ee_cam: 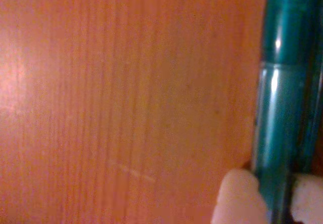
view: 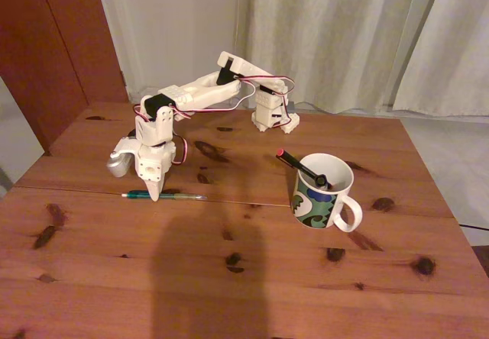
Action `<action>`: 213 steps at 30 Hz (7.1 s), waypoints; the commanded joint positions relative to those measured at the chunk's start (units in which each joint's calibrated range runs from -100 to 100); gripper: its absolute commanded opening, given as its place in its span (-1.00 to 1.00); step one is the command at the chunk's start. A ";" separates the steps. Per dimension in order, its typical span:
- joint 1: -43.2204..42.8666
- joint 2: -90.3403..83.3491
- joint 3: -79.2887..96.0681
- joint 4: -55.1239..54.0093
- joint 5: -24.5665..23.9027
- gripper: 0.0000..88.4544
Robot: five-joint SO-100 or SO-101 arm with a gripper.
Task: Clean up the desk and place the pens and markers into the cup
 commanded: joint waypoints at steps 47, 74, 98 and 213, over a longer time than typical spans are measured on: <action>-0.22 -0.85 -17.49 10.09 8.99 -0.97; -0.70 -5.16 -9.38 11.64 10.82 -0.97; -0.86 -31.80 9.56 10.78 16.85 -0.98; -11.88 -101.81 75.20 -12.71 13.86 -0.99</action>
